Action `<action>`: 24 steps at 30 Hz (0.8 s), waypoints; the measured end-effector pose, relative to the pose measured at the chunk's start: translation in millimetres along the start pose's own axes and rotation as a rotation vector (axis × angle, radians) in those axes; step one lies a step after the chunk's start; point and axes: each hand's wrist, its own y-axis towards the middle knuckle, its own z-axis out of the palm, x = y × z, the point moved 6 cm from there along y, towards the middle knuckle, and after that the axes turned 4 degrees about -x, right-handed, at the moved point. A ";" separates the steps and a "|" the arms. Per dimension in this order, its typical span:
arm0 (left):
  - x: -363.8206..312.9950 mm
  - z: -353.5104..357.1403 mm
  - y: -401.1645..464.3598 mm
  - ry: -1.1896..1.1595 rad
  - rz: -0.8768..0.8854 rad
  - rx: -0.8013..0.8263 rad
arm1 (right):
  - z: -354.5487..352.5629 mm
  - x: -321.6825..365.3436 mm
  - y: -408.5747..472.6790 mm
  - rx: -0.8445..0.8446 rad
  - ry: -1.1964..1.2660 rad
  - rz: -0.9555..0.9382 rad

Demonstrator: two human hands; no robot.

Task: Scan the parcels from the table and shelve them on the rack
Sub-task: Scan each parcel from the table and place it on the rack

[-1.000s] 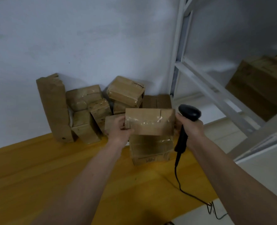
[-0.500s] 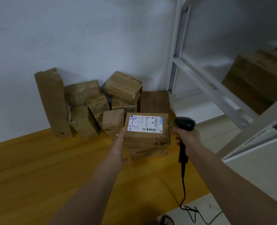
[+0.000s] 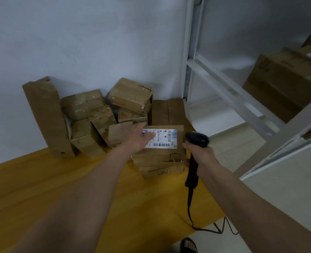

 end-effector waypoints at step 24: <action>30.3 59.2 -61.3 -0.867 -0.457 0.261 | 29.7 17.1 -7.9 0.328 -0.132 -0.089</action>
